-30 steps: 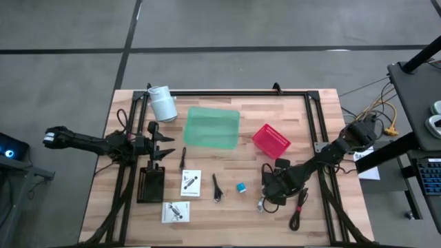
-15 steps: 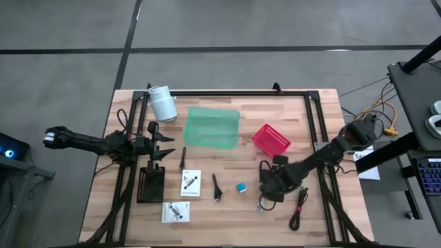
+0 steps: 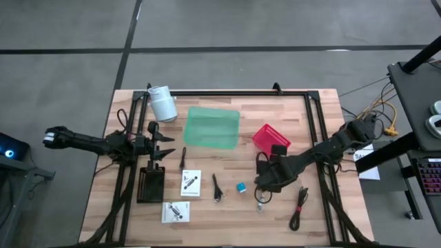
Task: Pick and place items into bin
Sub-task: Put the black charger adapter into the red bin
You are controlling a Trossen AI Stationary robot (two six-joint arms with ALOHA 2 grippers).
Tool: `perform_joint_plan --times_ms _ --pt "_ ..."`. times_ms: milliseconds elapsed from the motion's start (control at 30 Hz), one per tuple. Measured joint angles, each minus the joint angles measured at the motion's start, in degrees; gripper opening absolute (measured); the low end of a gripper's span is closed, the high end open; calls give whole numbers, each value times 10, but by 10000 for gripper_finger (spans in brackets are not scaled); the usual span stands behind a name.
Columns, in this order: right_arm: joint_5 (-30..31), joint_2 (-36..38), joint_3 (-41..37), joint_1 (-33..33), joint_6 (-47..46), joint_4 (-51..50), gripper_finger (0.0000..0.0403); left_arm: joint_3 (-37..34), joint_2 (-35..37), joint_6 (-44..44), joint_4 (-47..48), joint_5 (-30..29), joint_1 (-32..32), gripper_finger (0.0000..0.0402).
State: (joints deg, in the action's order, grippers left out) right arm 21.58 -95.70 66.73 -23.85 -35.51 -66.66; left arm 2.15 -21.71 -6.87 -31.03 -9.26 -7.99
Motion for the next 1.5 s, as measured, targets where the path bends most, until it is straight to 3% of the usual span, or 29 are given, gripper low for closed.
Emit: perform_joint_plan --times_ms 767,1500 --pt "44 0 -10 101 27 -84 137 0 0 0 0 0 0 157" --pt "6 0 -23 227 -87 -80 137 0 0 0 0 0 0 157"
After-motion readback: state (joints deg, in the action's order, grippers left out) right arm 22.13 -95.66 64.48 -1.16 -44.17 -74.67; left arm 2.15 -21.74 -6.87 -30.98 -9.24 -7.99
